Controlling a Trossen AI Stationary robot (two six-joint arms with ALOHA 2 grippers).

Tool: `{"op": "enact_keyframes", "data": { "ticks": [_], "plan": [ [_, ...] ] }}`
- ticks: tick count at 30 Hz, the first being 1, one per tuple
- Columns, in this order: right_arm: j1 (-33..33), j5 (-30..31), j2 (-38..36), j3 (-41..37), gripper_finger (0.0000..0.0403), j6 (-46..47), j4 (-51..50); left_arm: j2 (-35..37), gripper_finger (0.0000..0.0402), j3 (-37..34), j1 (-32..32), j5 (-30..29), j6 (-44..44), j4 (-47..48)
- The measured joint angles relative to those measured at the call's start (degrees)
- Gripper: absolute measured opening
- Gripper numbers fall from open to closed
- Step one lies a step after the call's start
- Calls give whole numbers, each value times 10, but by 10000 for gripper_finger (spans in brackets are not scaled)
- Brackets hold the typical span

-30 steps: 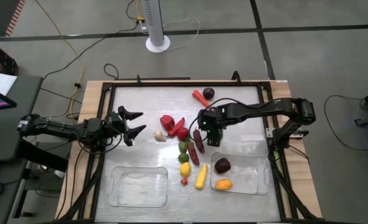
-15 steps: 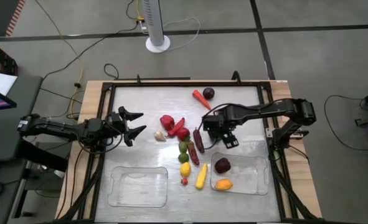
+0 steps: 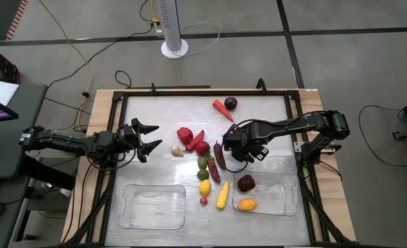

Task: Sort produce into baskets
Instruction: Put the green bell pepper into the left transparent bin

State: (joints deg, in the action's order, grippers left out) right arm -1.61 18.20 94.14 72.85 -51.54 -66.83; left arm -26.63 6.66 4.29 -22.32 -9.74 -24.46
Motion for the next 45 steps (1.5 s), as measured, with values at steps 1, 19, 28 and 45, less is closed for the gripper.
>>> {"op": "enact_keyframes", "data": {
  "ticks": [1,19,28,45],
  "plan": [
    [0,0,0,-6,351,-24,3,0,307,0,0,1,0,0],
    [7,-3,0,-97,345,-229,166,0,307,0,0,1,-4,8],
    [13,-28,-3,-130,345,-239,255,0,307,0,0,1,-9,8],
    [-26,-34,2,-130,291,-225,383,0,307,0,0,1,-9,8]
  ]
}}
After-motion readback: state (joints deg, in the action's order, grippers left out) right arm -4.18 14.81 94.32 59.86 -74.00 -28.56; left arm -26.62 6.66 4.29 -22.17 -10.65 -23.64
